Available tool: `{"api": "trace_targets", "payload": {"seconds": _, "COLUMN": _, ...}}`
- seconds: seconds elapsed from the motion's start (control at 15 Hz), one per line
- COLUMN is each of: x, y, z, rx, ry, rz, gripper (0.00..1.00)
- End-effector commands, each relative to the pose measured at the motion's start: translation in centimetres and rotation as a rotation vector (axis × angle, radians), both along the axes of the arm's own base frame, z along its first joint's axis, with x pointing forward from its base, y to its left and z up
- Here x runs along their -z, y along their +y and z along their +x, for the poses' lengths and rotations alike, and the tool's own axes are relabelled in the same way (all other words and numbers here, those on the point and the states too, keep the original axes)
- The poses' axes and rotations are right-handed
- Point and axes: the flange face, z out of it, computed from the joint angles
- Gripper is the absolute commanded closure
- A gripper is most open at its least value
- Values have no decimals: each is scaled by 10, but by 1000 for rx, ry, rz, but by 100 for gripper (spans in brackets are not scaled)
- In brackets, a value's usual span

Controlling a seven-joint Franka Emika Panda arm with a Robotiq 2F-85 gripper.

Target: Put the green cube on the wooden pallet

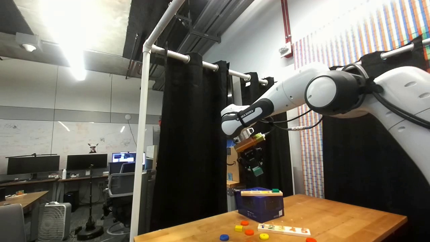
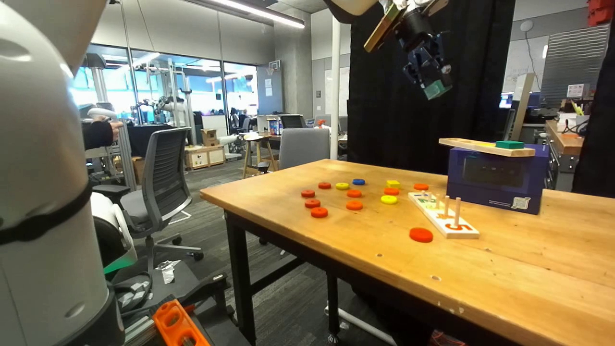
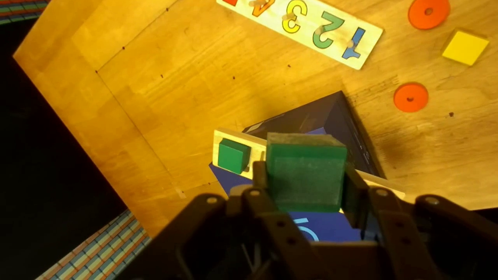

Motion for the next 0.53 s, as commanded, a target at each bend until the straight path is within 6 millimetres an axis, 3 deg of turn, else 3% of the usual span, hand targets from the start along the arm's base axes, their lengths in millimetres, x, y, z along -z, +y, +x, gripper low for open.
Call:
{"api": "trace_targets", "payload": {"seconds": 0.0, "x": 10, "y": 6, "z": 27, "rx": -20, "ry": 21, "rz": -41, "gripper": 79}}
{"api": "trace_targets", "payload": {"seconds": 0.27, "x": 36, "y": 8, "z": 45, "rx": -34, "ry": 54, "rz": -73, "gripper": 79}}
{"api": "trace_targets", "payload": {"seconds": 0.47, "x": 48, "y": -2, "z": 56, "rx": -35, "ry": 71, "rz": -94, "gripper": 79}}
